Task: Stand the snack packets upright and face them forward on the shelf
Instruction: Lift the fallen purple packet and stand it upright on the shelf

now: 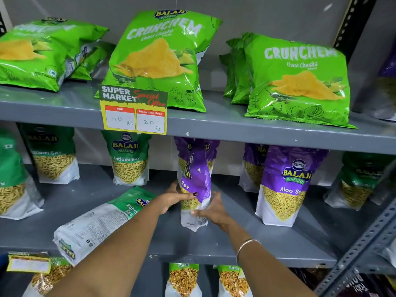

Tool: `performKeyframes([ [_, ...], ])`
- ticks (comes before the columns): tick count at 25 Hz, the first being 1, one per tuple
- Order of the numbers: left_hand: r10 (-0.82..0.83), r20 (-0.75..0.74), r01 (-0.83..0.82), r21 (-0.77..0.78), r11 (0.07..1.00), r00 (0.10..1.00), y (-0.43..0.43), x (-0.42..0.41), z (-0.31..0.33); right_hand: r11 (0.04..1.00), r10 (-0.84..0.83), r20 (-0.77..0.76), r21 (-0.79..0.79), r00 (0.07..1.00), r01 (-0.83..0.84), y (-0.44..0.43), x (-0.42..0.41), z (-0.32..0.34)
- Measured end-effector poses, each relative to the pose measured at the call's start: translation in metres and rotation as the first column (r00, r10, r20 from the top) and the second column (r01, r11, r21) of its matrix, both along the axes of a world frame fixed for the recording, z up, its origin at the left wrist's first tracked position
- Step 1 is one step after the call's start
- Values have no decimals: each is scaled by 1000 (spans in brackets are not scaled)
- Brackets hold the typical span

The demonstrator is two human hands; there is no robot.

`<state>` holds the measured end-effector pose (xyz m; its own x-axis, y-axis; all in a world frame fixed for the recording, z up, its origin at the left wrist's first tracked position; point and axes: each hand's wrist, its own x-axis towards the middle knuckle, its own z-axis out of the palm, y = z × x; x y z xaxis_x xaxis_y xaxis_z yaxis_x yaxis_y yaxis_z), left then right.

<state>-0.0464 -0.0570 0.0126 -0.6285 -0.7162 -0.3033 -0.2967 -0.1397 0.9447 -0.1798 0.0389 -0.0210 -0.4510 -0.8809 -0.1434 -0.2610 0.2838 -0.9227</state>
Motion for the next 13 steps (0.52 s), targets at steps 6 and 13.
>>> performKeyframes([
  [6,108,73,-102,-85,991,991,-7,2,0,994,102,21,-38,995,-102,2,-30,13],
  [13,235,70,-227,-113,967,969,-2,3,0,982,161,170,-127,972,-140,0,-48,19],
])
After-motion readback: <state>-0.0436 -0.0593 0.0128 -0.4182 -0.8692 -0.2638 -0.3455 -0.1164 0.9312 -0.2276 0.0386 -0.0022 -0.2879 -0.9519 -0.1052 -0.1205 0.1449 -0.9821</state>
